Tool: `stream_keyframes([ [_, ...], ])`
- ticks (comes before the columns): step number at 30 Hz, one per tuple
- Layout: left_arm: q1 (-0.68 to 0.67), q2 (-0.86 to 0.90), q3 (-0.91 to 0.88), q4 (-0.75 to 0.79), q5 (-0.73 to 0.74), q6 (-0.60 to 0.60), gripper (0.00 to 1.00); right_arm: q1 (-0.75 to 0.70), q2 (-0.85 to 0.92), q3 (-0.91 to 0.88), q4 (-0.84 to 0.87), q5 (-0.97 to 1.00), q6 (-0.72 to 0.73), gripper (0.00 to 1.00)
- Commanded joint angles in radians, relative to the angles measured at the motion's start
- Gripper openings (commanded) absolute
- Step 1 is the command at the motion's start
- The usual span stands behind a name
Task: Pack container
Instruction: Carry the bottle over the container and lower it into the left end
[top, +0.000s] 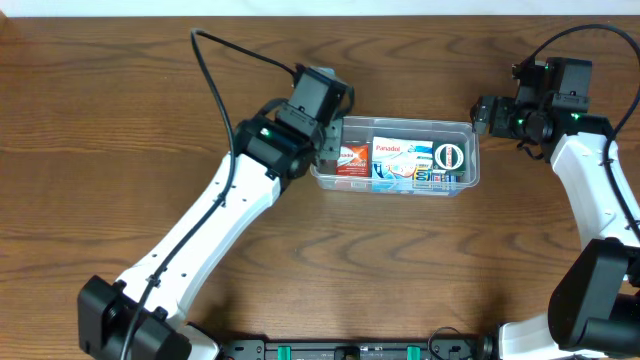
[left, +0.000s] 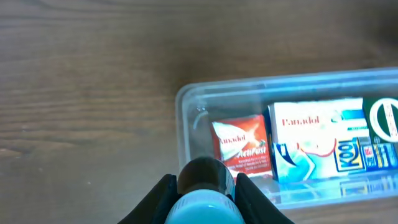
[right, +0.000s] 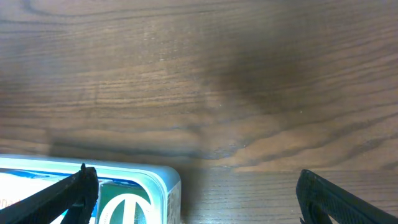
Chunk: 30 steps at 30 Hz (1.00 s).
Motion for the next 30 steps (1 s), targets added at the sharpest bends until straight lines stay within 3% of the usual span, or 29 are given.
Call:
stream_keyframes([
  [1,-0.003,-0.018,-0.024,0.017,-0.013,0.002,0.3,-0.004,0.002,0.015,0.0,0.002,0.006,0.99],
  [11,-0.003,-0.01,-0.112,0.155,-0.013,0.002,0.3,-0.005,0.002,0.015,0.0,0.002,0.006,0.99],
  [30,-0.003,0.121,-0.113,0.246,-0.013,0.003,0.3,-0.004,0.002,0.015,0.0,0.002,0.006,0.99],
])
